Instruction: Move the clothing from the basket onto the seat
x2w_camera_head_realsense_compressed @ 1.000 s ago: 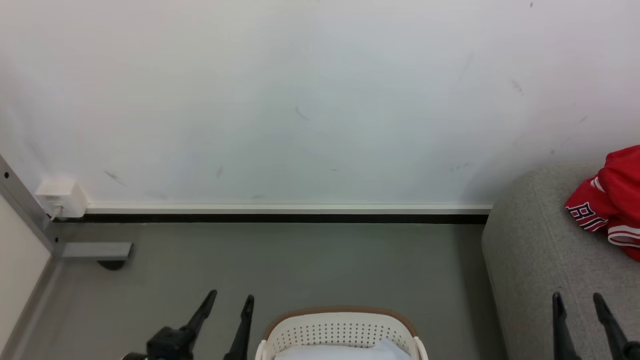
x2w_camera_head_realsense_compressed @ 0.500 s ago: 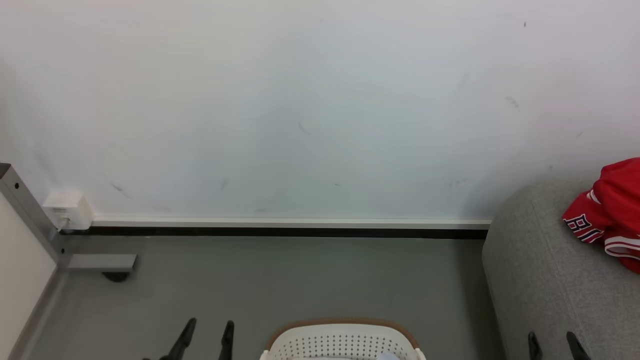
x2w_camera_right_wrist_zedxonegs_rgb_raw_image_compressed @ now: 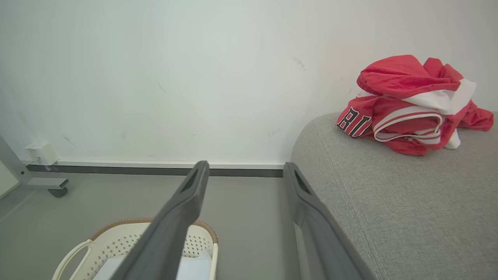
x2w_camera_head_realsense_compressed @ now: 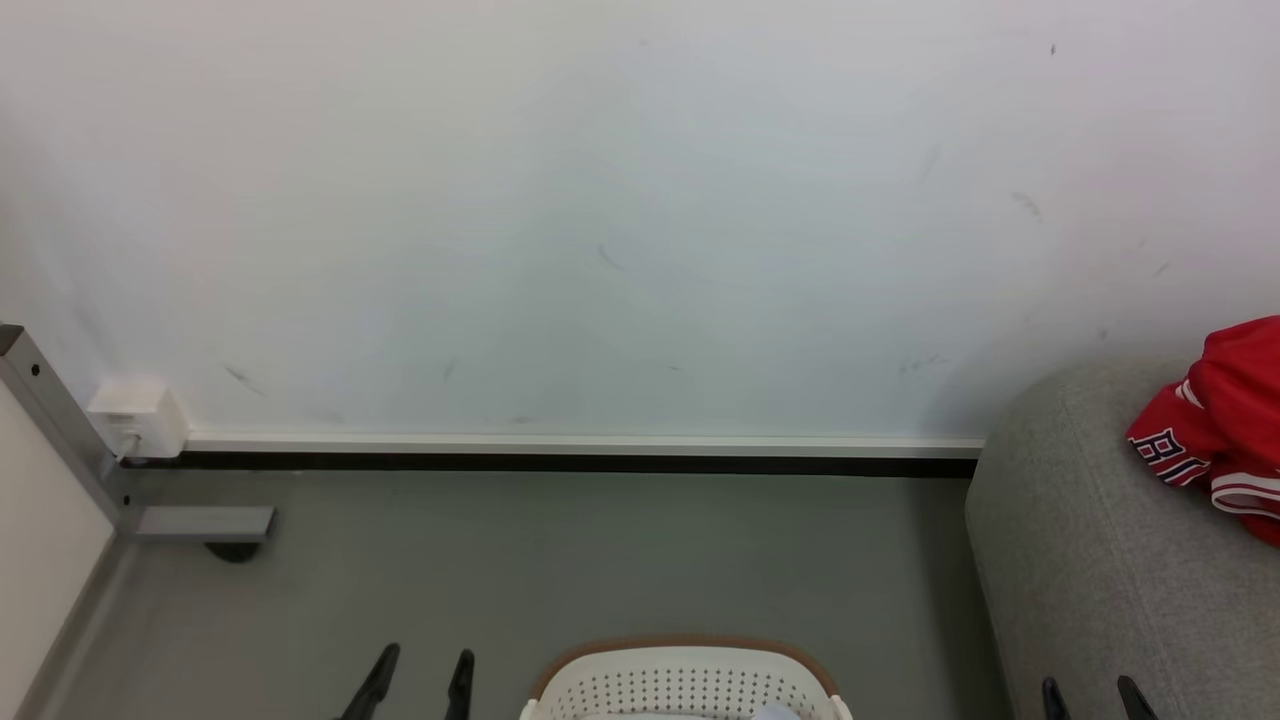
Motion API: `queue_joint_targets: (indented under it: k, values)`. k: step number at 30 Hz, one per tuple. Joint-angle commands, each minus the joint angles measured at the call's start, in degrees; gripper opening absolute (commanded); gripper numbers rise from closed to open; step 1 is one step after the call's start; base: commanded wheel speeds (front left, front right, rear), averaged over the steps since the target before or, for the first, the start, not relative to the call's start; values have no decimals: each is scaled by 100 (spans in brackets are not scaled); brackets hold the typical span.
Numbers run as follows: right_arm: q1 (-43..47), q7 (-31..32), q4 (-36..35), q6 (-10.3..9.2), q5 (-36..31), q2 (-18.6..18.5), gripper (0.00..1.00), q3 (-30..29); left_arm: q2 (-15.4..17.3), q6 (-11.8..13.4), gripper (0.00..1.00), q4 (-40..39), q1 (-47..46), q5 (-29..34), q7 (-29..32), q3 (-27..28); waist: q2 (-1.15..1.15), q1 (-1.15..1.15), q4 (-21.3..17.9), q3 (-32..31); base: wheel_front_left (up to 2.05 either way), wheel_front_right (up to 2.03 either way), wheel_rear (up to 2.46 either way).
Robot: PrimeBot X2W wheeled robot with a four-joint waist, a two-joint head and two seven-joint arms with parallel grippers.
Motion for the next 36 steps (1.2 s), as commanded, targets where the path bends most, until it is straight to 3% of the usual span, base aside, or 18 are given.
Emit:
queue_joint_targets:
  k: [1,17,18,22,36]
  values:
    - [23,-1,-9,-13,-20,-6,100,8,-5,-22,100,19,35,57,-3,36,0,0,5,10,0,0,0]
    - [-14,0,-29,-13,-52,-6,100,91,-132,-175,100,92,23,48,-3,225,0,0,3,-26,0,0,0]
    - [-11,0,-8,0,-22,0,0,99,-138,-171,0,91,-6,59,0,221,0,0,6,-27,0,0,0]
    - [-7,37,152,1,89,22,0,90,-174,-170,0,267,30,-42,41,229,0,0,6,-24,0,0,0]
    - [-265,434,72,-1,1612,15,0,-18,-171,-189,0,237,-186,-1615,443,439,0,0,-3,30,0,0,0]
